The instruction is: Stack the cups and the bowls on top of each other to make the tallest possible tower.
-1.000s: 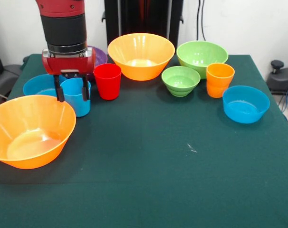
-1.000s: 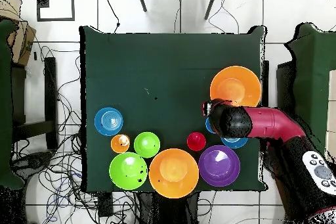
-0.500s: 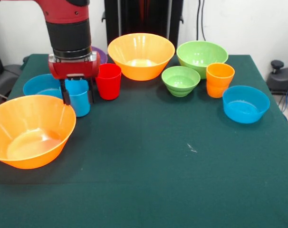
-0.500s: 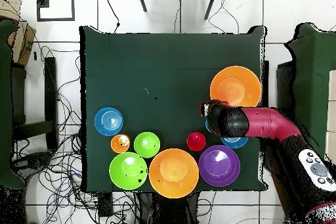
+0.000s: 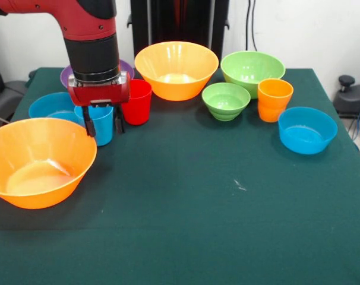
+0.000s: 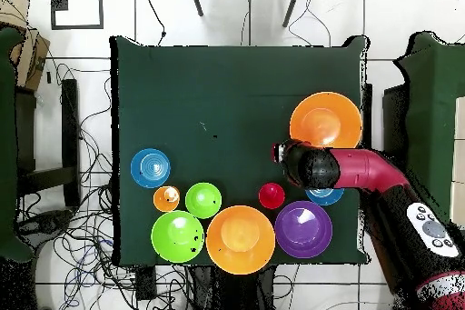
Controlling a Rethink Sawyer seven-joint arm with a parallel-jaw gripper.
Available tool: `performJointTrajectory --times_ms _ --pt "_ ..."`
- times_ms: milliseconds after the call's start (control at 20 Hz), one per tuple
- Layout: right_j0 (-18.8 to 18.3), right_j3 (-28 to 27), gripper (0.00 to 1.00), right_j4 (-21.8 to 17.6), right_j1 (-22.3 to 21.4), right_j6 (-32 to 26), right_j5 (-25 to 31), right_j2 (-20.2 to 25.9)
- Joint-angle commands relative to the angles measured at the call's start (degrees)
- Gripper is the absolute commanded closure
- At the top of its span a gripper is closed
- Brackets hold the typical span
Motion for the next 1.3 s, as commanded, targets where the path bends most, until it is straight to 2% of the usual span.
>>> performJointTrajectory --times_ms 50,500,850,1200,1300 --pt "1.8 -3.9 0.0 -3.56 -0.36 -2.01 -1.33 -0.32" --pt "1.39 -2.62 0.0 -2.32 -2.15 -2.57 0.54 0.29" --pt "0.68 -3.51 0.0 -2.26 -1.05 -3.58 0.75 0.83" --pt "1.32 -5.25 0.0 -3.94 1.6 -2.35 -1.86 -0.36" --pt "1.02 -5.17 0.0 -3.78 1.09 -2.77 -1.4 -0.21"
